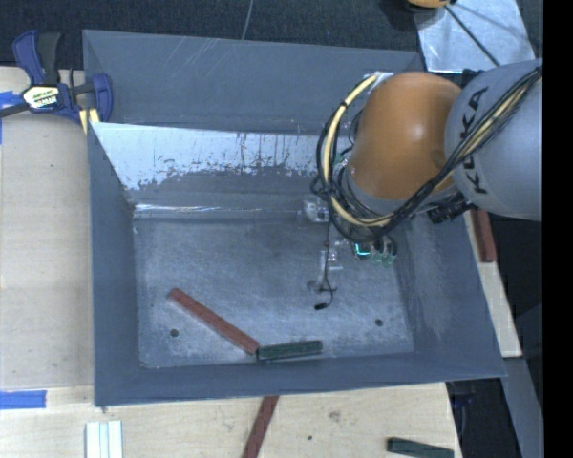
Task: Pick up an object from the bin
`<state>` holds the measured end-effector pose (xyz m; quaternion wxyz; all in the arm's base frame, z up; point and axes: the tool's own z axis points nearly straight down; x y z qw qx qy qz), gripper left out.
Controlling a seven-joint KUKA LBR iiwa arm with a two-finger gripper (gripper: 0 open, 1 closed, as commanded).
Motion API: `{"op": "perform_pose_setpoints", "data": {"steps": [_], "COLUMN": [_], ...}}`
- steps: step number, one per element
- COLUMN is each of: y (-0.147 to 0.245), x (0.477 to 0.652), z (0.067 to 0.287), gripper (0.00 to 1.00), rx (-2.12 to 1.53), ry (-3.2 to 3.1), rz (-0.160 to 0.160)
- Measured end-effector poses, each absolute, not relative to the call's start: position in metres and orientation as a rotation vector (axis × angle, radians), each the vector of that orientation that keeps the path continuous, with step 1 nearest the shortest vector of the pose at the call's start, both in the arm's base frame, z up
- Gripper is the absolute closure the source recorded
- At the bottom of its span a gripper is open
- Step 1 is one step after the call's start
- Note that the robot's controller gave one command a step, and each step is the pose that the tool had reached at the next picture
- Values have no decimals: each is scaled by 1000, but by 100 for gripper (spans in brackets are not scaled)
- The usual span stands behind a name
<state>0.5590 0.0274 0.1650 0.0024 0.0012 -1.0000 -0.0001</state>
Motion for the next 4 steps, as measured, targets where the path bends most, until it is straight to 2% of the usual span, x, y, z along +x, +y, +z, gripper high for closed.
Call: {"op": "perform_pose_setpoints", "data": {"steps": [1,2,3,4], "y": [27,39,57,92], "x": [561,544,521,519], "z": [170,160,116,72], "gripper": [0,0,0,100], "rx": [3,104,200,459], "ry": [-3145,-3148,-3140,-3107], "rz": [-1,3,-1,1]}}
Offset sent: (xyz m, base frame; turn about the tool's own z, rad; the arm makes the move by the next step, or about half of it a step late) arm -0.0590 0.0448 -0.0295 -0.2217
